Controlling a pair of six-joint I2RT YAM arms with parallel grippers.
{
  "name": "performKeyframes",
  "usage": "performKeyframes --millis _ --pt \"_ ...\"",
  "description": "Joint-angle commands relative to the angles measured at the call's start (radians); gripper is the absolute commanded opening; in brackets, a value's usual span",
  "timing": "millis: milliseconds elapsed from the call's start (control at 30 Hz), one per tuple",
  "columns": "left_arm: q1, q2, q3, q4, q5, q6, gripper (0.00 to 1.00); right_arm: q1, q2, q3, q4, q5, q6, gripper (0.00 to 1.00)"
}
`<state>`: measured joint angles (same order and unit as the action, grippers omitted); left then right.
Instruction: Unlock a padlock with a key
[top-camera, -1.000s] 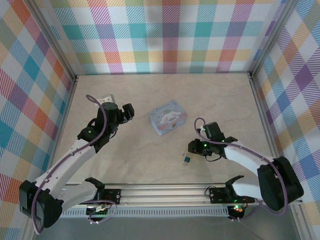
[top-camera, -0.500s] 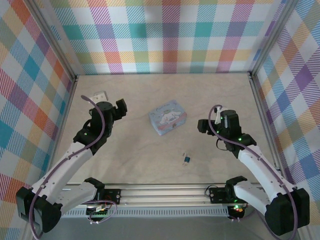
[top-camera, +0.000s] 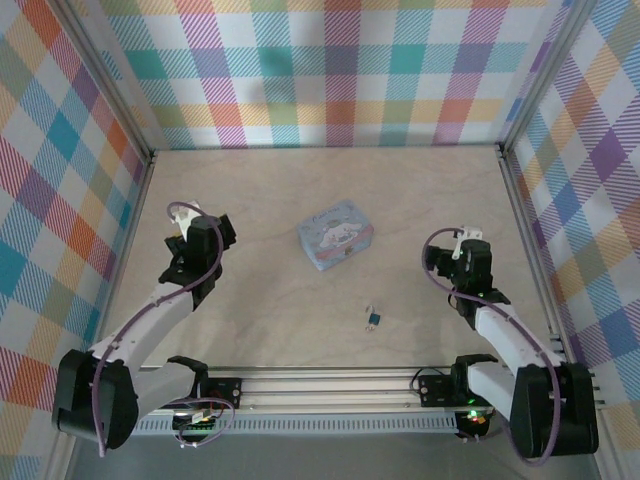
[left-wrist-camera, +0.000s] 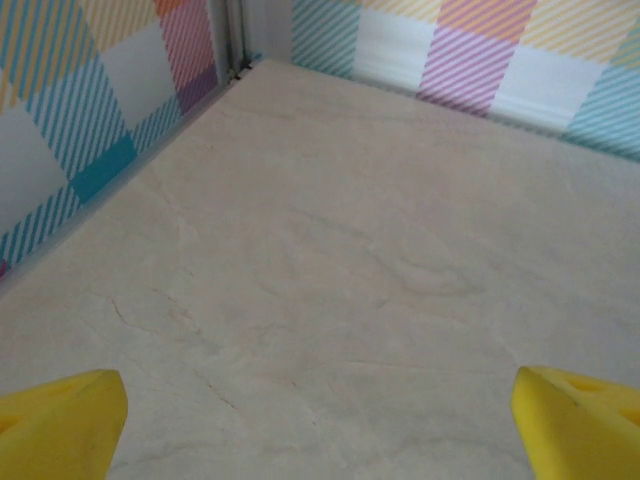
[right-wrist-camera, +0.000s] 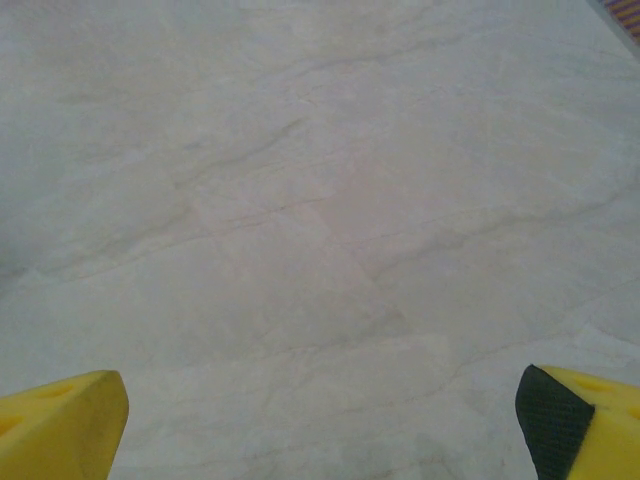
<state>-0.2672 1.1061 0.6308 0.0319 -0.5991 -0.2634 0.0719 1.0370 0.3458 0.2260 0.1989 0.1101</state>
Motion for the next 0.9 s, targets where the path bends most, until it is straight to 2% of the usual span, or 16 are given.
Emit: performKeyframes --millis 0,300,533,700,867 --pt "0.01 0.029 -0.049 0.121 0.067 0.058 0.98 -0.006 0.081 -0.047 0.309 -0.042 -0.054 1.0" --pt "0.013 0.113 -0.116 0.321 0.073 0.166 0.99 -0.016 0.302 -0.004 0.551 -0.082 -0.094 1.0" --pt "0.019 0.161 -0.138 0.444 0.098 0.278 0.99 -0.063 0.495 -0.035 0.8 -0.152 -0.077 1.0" --pt "0.026 0.216 -0.154 0.559 0.157 0.335 0.99 -0.083 0.493 0.044 0.635 -0.179 -0.057 1.0" --pt "0.041 0.272 -0.141 0.637 0.23 0.414 1.0 -0.083 0.495 0.044 0.638 -0.179 -0.057 1.0"
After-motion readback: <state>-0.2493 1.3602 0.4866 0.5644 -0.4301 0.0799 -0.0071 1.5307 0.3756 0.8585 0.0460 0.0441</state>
